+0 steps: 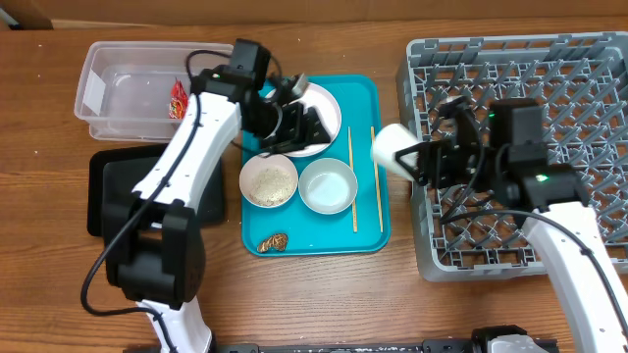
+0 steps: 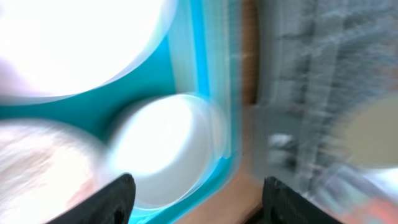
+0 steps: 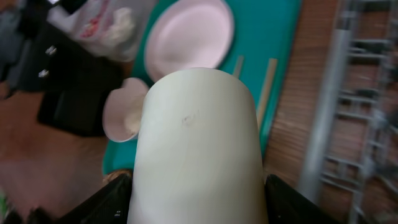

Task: Sort waste into correct bins and load items into the dishwasher
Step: 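Carry the cup right with the right gripper and place it in the rack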

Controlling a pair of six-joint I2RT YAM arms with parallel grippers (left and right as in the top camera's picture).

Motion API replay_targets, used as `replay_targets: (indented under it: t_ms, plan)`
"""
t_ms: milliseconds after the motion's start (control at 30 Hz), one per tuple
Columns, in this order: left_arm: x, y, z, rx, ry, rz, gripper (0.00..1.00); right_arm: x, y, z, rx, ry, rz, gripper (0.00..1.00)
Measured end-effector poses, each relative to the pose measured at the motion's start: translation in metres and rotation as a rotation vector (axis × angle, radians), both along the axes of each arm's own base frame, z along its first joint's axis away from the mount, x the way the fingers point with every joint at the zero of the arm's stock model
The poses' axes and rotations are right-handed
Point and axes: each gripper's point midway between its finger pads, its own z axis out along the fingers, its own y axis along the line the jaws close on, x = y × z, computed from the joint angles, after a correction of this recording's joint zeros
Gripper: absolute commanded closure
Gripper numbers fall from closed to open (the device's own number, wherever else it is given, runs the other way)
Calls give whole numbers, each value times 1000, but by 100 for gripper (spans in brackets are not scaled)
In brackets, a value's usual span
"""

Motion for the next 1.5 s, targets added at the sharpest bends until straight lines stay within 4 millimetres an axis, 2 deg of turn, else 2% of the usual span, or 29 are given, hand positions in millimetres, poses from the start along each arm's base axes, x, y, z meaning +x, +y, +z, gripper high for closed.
replay_targets:
  t_ms: [67, 133, 233, 267, 367, 433, 467, 567, 700, 800, 933, 1033, 1100, 1133, 1167, 1233, 1500]
  plan:
    - [-1, 27, -3, 114, -9, 37, 31, 6, -24, 8, -37, 16, -96, 58]
    - [-1, 58, 5, 233, -43, 84, 30, 13, -58, 24, -79, 13, -218, 61]
    - [0, 93, 32, 348, -141, 152, 29, 17, -108, 43, -137, 4, -391, 61]
    - [0, 100, 43, 370, -179, 166, 29, 15, -127, 48, -158, 10, -460, 62]
    - [-2, 108, 70, 401, -273, 189, 28, 7, -175, 50, -207, 32, -619, 67]
    - [-1, 111, 81, 409, -314, 202, 28, -5, -208, 46, -241, 72, -731, 69]
    - [0, 112, 83, 414, -325, 207, 28, -14, -226, 41, -255, 105, -793, 69]
    - [1, 114, 83, 428, -328, 212, 27, -31, -260, 30, -271, 174, -913, 71]
    - [1, 115, 83, 436, -331, 212, 27, -50, -297, 4, -273, 300, -1031, 71]
    - [1, 114, 83, 438, -331, 209, 27, -60, -312, -16, -264, 396, -1071, 72]
    - [1, 114, 83, 439, -331, 209, 27, -70, -316, -40, -273, 515, -1081, 67]
    - [1, 114, 83, 439, -332, 210, 27, -73, -319, -50, -291, 563, -1089, 63]
    - [1, 114, 83, 439, -332, 210, 27, -75, -322, -52, -301, 573, -1099, 53]
    - [1, 114, 83, 439, -331, 210, 27, -75, -322, -52, -303, 575, -1102, 42]
    - [1, 114, 83, 439, -331, 209, 27, -75, -323, -52, -305, 575, -1103, 26]
    - [1, 114, 83, 441, -331, 210, 27, -74, -324, -52, -303, 571, -1112, 0]
    - [1, 115, 83, 442, -331, 210, 27, -66, -319, -56, -251, 564, -1093, 0]
